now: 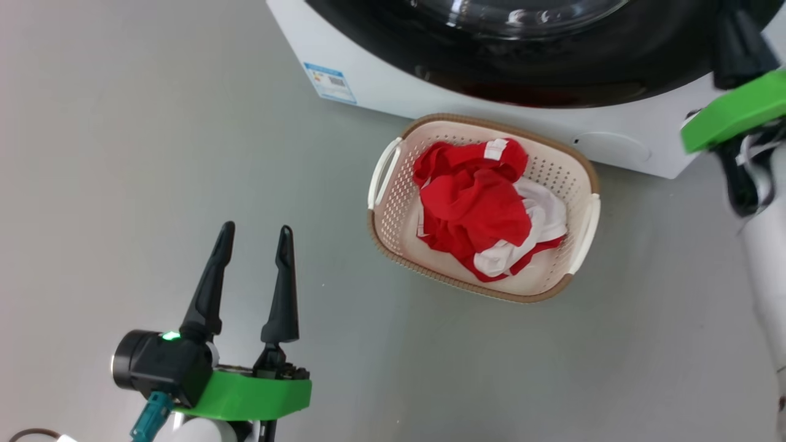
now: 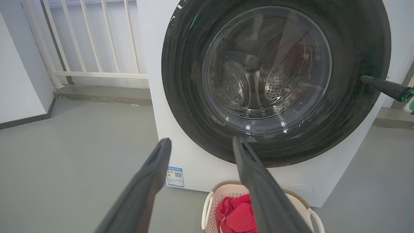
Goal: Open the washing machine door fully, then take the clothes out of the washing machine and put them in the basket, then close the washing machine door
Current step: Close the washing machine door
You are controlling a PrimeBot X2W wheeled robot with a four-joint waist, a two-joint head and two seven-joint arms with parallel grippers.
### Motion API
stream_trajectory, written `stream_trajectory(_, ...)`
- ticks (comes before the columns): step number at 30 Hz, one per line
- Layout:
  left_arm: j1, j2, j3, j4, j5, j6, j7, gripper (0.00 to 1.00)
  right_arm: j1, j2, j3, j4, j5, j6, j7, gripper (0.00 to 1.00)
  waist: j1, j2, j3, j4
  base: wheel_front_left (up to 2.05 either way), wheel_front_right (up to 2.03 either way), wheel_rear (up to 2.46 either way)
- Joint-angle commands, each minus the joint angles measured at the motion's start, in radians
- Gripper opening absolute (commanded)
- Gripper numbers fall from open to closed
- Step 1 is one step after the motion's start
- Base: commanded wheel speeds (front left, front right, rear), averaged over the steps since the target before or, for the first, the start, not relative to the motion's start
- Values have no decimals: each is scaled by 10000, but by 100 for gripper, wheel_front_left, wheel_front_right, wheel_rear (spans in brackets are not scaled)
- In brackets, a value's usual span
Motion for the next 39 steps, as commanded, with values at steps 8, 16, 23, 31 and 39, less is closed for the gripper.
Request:
stream_trajectory(8, 31, 169, 540, -37, 189, -82, -80, 100, 1517, 681, 501, -1541, 442, -25, -45, 48, 0, 0, -869, -754, 0, 0, 0)
stream_trajectory(16, 192, 254, 758, 250, 110, -173, -80, 100, 3062, 1189, 713, -2986, 611, -25, -45, 100, 0, 0, -1650, -1429, 0, 0, 0)
stream_trajectory(23, 497, 411, 942, 514, 74, -166, -80, 100, 4555, 1606, 699, -4112, 531, -25, -45, 100, 0, 0, -2362, -1956, 0, 0, 0)
stream_trajectory(31, 978, 645, 1218, 905, 126, 54, -80, 100, 6447, 2064, 140, -5010, 383, -25, -45, 100, 0, 0, -3244, -2395, 0, 0, 0)
stream_trajectory(39, 1515, 919, 1610, 1105, 123, 358, -80, 100, 8075, 2448, -466, -5942, 136, -25, 87, 100, 0, 0, -3991, -2748, 0, 0, 0)
